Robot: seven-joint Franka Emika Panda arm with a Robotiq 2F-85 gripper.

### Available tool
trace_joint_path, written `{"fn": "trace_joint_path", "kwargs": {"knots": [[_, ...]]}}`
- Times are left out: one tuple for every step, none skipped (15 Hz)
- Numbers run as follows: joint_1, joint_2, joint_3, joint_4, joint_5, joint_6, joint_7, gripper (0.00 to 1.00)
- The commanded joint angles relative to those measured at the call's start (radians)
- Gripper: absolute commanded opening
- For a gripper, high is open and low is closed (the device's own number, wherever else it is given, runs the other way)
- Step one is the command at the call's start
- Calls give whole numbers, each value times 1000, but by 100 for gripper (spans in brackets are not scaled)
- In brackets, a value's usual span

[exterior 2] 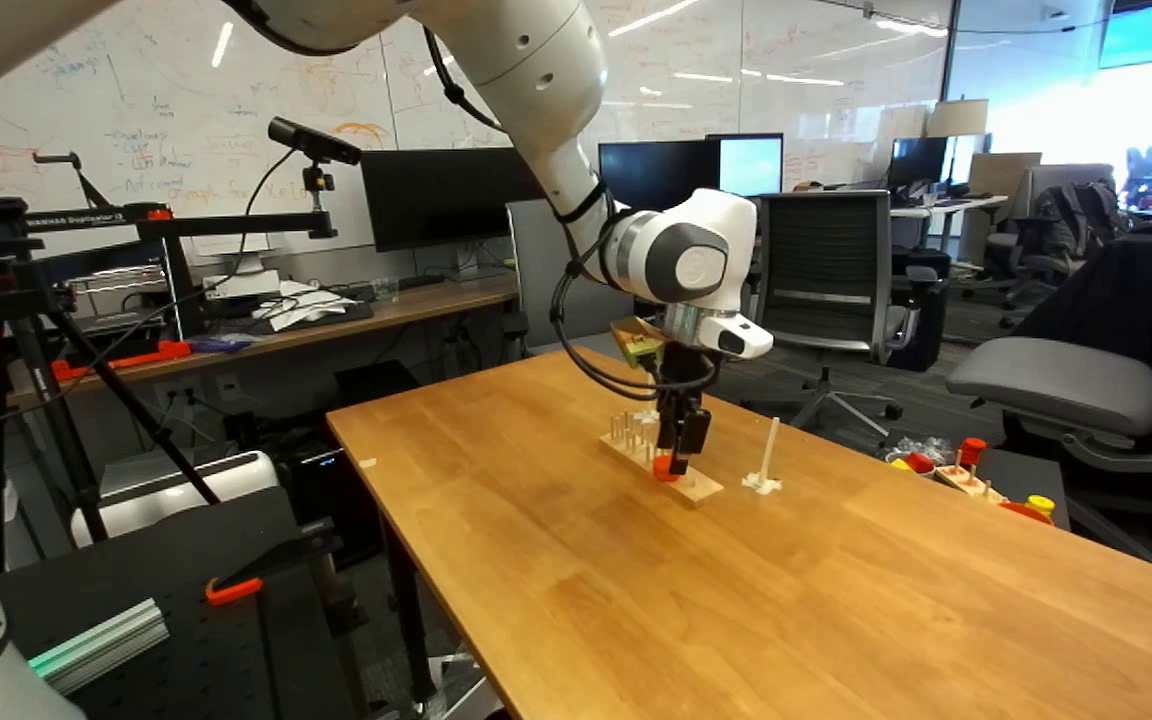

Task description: Put the yellow rings on the wooden rack- on top of each other

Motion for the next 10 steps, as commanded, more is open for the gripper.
{"fn": "trace_joint_path", "kwargs": {"knots": [[-17,-33,12,13,-15,-40,8,100],[-16,-48,7,7,-20,-38,10,100],[-15,-71,1,-2,-26,-38,9,100],[-17,-91,-2,-9,-29,-37,9,100],[-20,-117,-4,-20,-30,-39,7,100],[-17,-147,-11,-33,-39,-36,9,100],[-16,-177,-15,-44,-45,-39,10,100],[-19,-209,-22,-42,-60,-54,5,100],[-19,-249,-23,-62,-72,-54,2,100],[-21,-276,-21,-63,-82,-66,0,100]]}}
